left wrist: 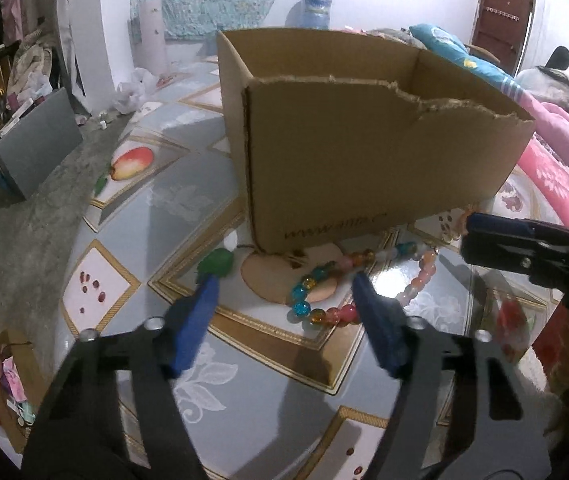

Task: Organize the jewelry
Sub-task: 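Grasp the multicolour beaded bracelet with the left tool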

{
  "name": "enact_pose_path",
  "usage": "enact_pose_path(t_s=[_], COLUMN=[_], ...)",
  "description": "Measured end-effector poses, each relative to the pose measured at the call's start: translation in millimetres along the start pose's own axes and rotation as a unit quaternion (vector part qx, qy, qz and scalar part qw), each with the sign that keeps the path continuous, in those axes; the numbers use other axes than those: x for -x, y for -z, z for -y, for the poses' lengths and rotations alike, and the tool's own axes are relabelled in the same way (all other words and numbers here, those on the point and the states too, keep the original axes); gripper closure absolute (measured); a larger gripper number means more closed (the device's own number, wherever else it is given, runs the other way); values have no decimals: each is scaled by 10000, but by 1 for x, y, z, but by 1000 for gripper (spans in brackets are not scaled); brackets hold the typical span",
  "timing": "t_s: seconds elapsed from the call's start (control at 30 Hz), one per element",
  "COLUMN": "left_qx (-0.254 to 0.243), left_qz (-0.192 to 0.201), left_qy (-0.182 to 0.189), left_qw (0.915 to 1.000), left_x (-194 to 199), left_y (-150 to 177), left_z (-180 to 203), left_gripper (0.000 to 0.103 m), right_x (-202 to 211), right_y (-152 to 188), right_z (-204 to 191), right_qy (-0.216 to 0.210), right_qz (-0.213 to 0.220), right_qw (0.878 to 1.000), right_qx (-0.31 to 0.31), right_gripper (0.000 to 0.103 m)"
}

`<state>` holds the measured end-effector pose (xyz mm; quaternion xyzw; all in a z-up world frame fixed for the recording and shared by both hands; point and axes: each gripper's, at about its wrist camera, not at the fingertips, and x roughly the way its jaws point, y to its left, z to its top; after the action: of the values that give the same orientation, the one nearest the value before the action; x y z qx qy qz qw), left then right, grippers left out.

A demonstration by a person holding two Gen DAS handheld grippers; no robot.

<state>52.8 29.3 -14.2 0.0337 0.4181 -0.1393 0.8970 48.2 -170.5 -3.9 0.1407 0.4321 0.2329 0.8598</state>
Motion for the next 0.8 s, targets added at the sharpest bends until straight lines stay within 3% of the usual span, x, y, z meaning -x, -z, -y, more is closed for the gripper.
enact_pose_path(t_s=[0.07,0.37,0.57,0.8], left_qx=[-56,-160,-336,-363], left_qz=[-83,-289,-326,-302], left_qy=[22,168,57,88], left_qw=[9999,9993,9989,9988], left_x=[-5,-18,-20,-19], left_y=[0,-1,-3,-3], left_z=[2,5,9,11], left_gripper=[54,76,82,92], right_x=[-7,-29,-43,-55], right_y=[-2,-4,-5,-4], right_z=[1,-5,-19,-27], right_qy=[50,269,594,963], right_qz=[-67,-335,-446,-543], right_qw=[10000,9991,9963,9912], right_qx=[-49,58,421,730], right_gripper=[52,66,70,87])
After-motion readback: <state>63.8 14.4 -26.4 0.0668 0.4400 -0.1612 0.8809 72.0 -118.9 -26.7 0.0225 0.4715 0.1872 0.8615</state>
